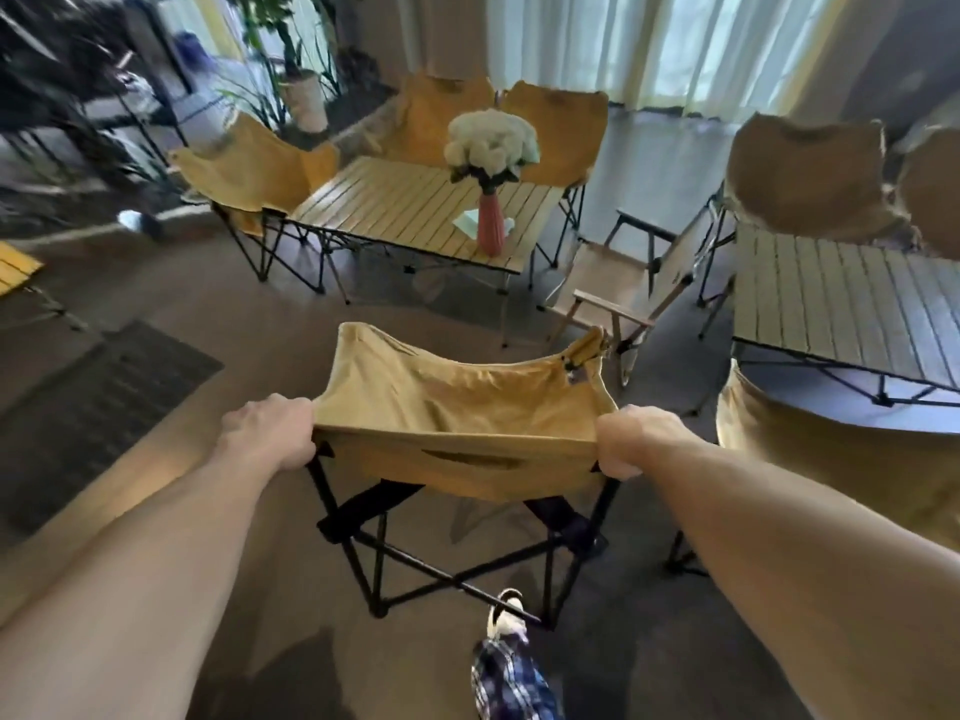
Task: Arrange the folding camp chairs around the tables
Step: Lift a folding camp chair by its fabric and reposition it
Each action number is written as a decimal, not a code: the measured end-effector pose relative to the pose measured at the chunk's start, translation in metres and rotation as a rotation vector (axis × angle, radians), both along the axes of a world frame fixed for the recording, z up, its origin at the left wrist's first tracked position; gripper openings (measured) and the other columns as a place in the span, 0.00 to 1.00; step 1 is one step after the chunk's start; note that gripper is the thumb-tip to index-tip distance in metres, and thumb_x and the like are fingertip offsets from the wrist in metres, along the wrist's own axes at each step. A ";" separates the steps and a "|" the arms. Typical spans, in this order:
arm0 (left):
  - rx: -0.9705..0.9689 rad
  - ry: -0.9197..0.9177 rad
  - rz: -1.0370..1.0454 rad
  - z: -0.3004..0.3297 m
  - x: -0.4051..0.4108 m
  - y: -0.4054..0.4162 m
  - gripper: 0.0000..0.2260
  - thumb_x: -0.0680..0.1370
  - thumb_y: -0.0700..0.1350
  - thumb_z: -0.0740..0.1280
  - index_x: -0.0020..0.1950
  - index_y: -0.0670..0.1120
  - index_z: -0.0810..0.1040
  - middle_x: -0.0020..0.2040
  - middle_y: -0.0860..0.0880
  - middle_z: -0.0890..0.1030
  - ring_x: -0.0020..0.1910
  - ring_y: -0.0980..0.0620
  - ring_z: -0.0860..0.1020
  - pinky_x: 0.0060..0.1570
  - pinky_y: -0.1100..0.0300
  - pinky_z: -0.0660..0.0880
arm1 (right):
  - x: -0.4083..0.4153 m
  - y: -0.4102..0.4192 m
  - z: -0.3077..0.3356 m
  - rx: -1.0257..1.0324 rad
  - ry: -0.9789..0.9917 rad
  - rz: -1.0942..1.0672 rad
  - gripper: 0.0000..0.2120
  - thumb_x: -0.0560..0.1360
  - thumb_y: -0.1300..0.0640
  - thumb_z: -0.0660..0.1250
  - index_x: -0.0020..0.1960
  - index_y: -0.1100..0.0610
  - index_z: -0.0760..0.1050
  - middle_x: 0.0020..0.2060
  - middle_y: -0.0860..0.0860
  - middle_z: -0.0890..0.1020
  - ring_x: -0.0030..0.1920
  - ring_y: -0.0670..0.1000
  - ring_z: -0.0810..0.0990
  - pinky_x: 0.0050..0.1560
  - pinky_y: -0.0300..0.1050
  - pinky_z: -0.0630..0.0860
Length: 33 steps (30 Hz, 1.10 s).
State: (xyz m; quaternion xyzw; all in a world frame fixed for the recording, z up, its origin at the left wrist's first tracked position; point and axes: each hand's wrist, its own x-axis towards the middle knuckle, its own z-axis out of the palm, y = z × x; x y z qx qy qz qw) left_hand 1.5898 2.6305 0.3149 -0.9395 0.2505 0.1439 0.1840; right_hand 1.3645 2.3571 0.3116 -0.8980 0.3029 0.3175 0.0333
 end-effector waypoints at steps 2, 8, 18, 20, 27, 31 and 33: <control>0.010 -0.012 -0.017 -0.010 0.031 -0.013 0.06 0.78 0.45 0.61 0.52 0.49 0.75 0.40 0.48 0.73 0.40 0.46 0.75 0.41 0.53 0.73 | 0.035 -0.019 -0.006 -0.012 -0.019 -0.001 0.05 0.72 0.63 0.62 0.43 0.54 0.73 0.38 0.50 0.72 0.43 0.54 0.74 0.40 0.46 0.72; 0.013 -0.034 -0.034 -0.028 0.145 -0.064 0.05 0.80 0.44 0.58 0.52 0.48 0.73 0.46 0.47 0.78 0.46 0.45 0.78 0.42 0.54 0.75 | 0.148 -0.062 -0.037 0.007 -0.117 -0.091 0.04 0.73 0.60 0.64 0.44 0.52 0.73 0.43 0.50 0.75 0.43 0.54 0.75 0.41 0.45 0.73; -0.040 0.046 -0.152 -0.083 0.322 -0.133 0.11 0.79 0.43 0.59 0.57 0.51 0.76 0.48 0.47 0.75 0.42 0.46 0.73 0.40 0.56 0.70 | 0.289 -0.093 -0.079 -0.001 -0.069 -0.298 0.10 0.74 0.65 0.61 0.50 0.51 0.73 0.56 0.50 0.78 0.45 0.54 0.76 0.39 0.46 0.71; -0.055 0.086 -0.184 -0.108 0.364 -0.141 0.13 0.77 0.42 0.59 0.59 0.51 0.77 0.46 0.48 0.74 0.41 0.47 0.73 0.40 0.56 0.70 | 0.322 -0.089 -0.097 0.002 -0.035 -0.361 0.16 0.74 0.66 0.60 0.57 0.52 0.76 0.55 0.50 0.78 0.48 0.54 0.78 0.41 0.46 0.73; -0.039 0.172 -0.299 -0.174 0.464 -0.164 0.15 0.78 0.41 0.57 0.62 0.50 0.75 0.44 0.48 0.71 0.39 0.47 0.72 0.39 0.55 0.71 | 0.406 -0.085 -0.142 -0.029 0.088 -0.459 0.10 0.73 0.67 0.60 0.44 0.54 0.74 0.56 0.51 0.77 0.42 0.54 0.73 0.40 0.45 0.72; 0.058 0.208 -0.360 -0.216 0.490 -0.159 0.13 0.80 0.41 0.54 0.57 0.50 0.75 0.44 0.48 0.72 0.40 0.47 0.74 0.39 0.55 0.72 | 0.427 -0.076 -0.193 0.011 0.180 -0.540 0.15 0.75 0.62 0.64 0.59 0.52 0.79 0.58 0.53 0.78 0.56 0.58 0.76 0.42 0.46 0.71; 0.111 0.229 -0.396 -0.231 0.492 -0.160 0.10 0.80 0.38 0.54 0.49 0.48 0.73 0.42 0.49 0.73 0.43 0.46 0.77 0.39 0.56 0.72 | 0.431 -0.071 -0.213 0.030 0.203 -0.550 0.16 0.76 0.62 0.62 0.61 0.53 0.78 0.59 0.55 0.77 0.59 0.59 0.73 0.42 0.47 0.70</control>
